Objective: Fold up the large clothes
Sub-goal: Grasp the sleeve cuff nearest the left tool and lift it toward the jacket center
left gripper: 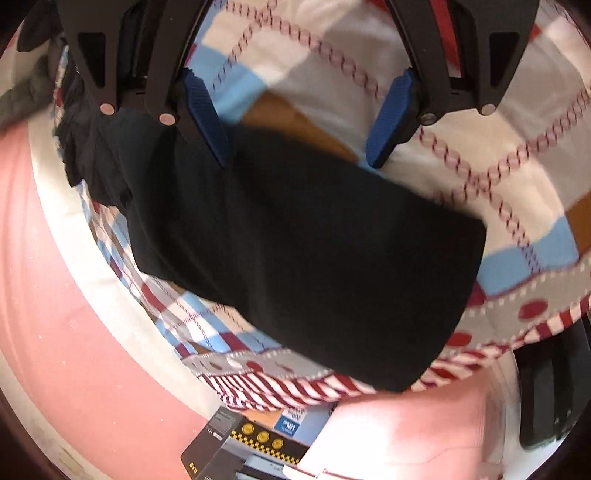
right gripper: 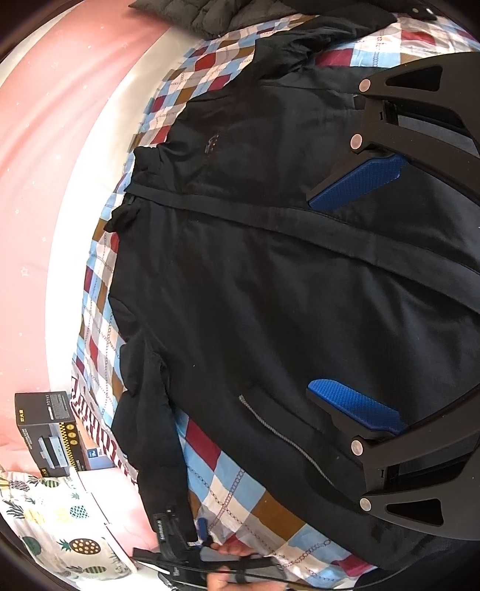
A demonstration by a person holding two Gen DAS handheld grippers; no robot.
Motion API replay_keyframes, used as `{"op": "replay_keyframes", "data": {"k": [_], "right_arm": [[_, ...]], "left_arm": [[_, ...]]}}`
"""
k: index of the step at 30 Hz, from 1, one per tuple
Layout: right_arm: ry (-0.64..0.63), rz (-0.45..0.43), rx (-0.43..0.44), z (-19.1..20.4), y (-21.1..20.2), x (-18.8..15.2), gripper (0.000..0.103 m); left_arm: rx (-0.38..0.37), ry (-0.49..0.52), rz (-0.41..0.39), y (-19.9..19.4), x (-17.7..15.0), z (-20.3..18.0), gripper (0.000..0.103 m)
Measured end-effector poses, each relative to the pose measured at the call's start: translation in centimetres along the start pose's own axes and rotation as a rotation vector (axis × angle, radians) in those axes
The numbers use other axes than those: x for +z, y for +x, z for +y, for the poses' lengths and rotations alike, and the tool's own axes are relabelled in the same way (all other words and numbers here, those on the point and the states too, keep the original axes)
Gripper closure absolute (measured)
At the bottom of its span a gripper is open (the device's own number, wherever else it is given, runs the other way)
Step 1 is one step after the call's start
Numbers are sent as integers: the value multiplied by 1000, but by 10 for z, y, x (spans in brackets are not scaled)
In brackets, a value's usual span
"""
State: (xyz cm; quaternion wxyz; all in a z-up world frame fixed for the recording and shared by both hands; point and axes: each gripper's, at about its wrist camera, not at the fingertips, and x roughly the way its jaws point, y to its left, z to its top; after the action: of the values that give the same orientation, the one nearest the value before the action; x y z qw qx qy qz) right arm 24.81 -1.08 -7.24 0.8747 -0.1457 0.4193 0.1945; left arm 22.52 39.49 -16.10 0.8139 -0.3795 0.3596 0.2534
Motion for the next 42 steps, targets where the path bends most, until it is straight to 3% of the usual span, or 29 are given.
{"op": "replay_keyframes", "data": {"k": [2,4,7,9,15,23,31,33,42], "right_arm": [[2,6,-2,-2,3,-1,10],[7,10,-6,-6,5,-2,10],[20,15,-24,-15,7,-4,10],[35,12,-35,-23,7,-6,10],[92,15,-71,-48,11,-14,11],[196,17,-27,-83,9,-21,12],[275,27,76,-115,7,-21,12],[293,12,66,-126,6,-17,12],[340,-50,45,-172,19,12,15]], "left_arm": [[43,5,-17,6,7,-1,37],[90,30,-23,12,13,-6,61],[107,67,-34,10,21,-14,85],[106,104,-60,-3,25,-24,91],[-5,223,-150,-63,39,-81,93],[-223,460,-234,-132,28,-206,93],[-393,638,-113,-115,-24,-321,93],[-419,676,-76,-102,-42,-343,93],[-484,762,103,-55,-128,-389,93]]}}
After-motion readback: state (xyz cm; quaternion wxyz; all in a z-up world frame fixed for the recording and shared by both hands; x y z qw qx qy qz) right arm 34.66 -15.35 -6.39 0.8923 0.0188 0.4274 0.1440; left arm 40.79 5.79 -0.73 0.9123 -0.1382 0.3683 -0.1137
